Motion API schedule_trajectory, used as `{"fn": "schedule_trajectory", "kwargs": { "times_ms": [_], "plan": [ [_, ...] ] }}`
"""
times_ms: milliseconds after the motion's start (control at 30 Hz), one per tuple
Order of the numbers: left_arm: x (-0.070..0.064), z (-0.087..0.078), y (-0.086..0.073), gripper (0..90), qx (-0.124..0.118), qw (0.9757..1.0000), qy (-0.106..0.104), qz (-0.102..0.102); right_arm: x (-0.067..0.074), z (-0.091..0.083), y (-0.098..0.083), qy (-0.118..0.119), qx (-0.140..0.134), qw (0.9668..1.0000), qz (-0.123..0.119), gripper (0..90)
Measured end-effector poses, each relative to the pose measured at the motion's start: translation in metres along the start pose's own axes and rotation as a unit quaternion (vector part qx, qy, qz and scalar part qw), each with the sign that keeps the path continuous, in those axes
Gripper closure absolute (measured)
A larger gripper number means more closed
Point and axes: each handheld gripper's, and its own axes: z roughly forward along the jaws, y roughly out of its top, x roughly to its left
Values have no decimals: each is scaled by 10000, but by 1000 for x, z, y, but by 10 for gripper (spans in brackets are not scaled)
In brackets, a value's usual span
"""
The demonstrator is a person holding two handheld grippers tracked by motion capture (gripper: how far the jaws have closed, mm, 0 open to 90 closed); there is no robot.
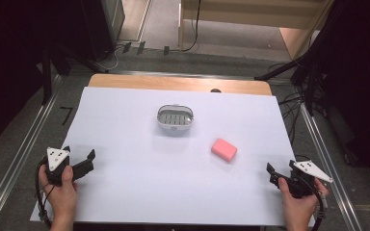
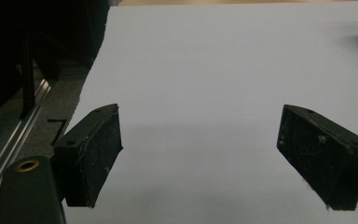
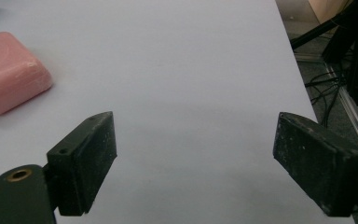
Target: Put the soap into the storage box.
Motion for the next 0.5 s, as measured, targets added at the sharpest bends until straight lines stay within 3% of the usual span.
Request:
{"fn": "schedule_trajectory", "kwargs": {
  "times_ms": [100, 133, 200, 300, 467, 500],
  "plan": [
    [-1, 0, 0, 146, -4, 10000, 19, 50, 0, 0, 1, 46, -36, 10000, -22, 221],
    [-1, 0, 0, 147, 5, 10000, 19, 53, 0, 0, 1, 45, -69, 9999, -85, 278],
    [-1, 0, 0, 147, 7, 10000, 19, 51, 0, 1, 3, 128, -51, 9994, -308, 288],
    [-2, 0, 0, 146, 13, 10000, 18, 56, 2, 4, 11, 272, 277, 9970, -674, 336],
    [-2, 0, 0, 147, 18, 10000, 19, 84, 9, 4, 23, 404, 547, 9939, -868, 386],
    [-2, 0, 0, 146, 10, 10000, 25, 93, 14, 6, 28, 562, 691, 9920, -891, 374]
  ]
}}
